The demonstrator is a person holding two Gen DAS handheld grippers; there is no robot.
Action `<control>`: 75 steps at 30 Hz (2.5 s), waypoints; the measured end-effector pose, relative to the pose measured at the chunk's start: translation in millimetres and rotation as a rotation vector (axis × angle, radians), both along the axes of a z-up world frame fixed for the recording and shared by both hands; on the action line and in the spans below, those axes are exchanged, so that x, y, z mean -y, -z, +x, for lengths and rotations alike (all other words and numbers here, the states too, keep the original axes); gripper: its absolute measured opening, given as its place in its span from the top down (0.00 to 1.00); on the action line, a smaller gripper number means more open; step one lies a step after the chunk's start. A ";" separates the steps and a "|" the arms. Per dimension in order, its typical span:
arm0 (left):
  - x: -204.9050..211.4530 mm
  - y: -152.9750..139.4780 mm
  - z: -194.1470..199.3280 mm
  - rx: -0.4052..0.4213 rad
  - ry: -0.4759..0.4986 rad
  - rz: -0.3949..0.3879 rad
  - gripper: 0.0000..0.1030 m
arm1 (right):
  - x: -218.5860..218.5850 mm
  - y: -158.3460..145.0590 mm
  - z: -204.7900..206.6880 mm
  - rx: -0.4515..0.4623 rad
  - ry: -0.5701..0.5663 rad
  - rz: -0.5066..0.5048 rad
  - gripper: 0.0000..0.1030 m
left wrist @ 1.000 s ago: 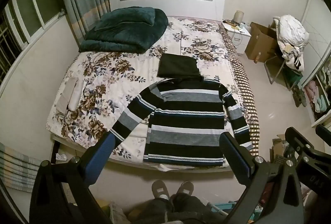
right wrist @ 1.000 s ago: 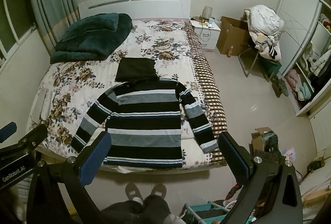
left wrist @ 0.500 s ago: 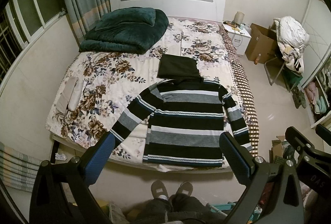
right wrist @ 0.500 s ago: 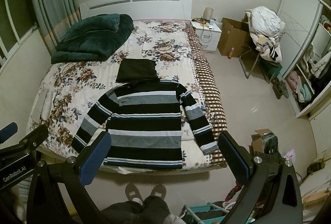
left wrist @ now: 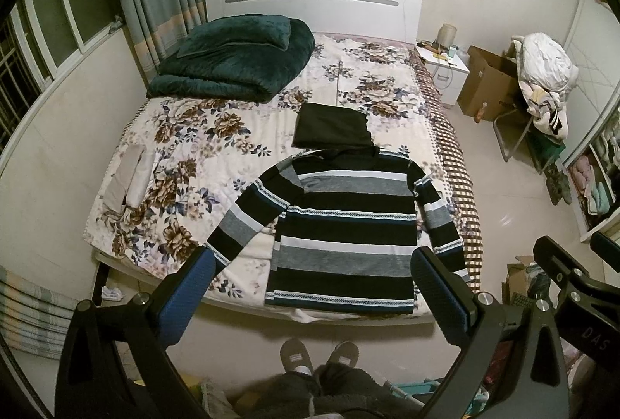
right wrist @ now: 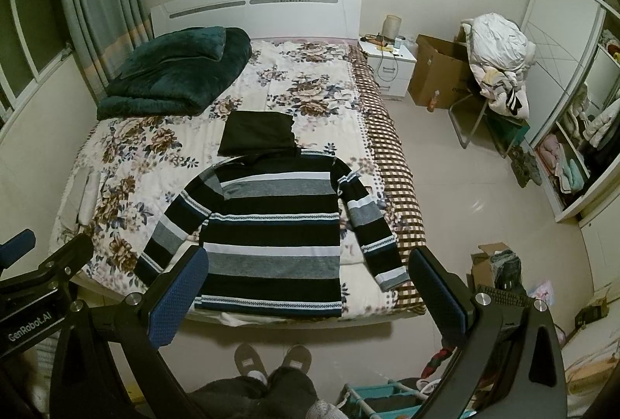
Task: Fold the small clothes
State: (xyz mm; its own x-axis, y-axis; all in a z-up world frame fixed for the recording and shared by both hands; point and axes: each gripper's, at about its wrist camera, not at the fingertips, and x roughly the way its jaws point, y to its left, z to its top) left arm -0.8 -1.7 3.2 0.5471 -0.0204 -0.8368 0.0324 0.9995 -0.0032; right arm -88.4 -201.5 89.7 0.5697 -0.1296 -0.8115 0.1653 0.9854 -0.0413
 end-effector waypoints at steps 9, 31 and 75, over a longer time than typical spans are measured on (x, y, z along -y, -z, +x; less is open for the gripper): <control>-0.3 -0.2 0.0 0.002 0.000 0.000 0.00 | -0.1 -2.3 -0.1 0.001 -0.001 0.001 0.00; -1.3 -0.3 -0.2 0.005 0.000 -0.005 0.00 | -3.5 -5.9 -0.4 0.005 -0.001 0.001 0.00; 88.6 416.2 244.4 -0.261 -0.080 0.275 0.00 | 397.8 578.7 91.1 -0.453 0.953 0.481 0.04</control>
State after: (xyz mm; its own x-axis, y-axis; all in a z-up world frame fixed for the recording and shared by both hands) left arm 243.6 -90.2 -412.9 0.3058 0.2580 -0.9165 -0.0120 0.9636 0.2672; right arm 2.7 -599.3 -489.0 0.0517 0.0279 -0.9983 0.9151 0.3989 0.0585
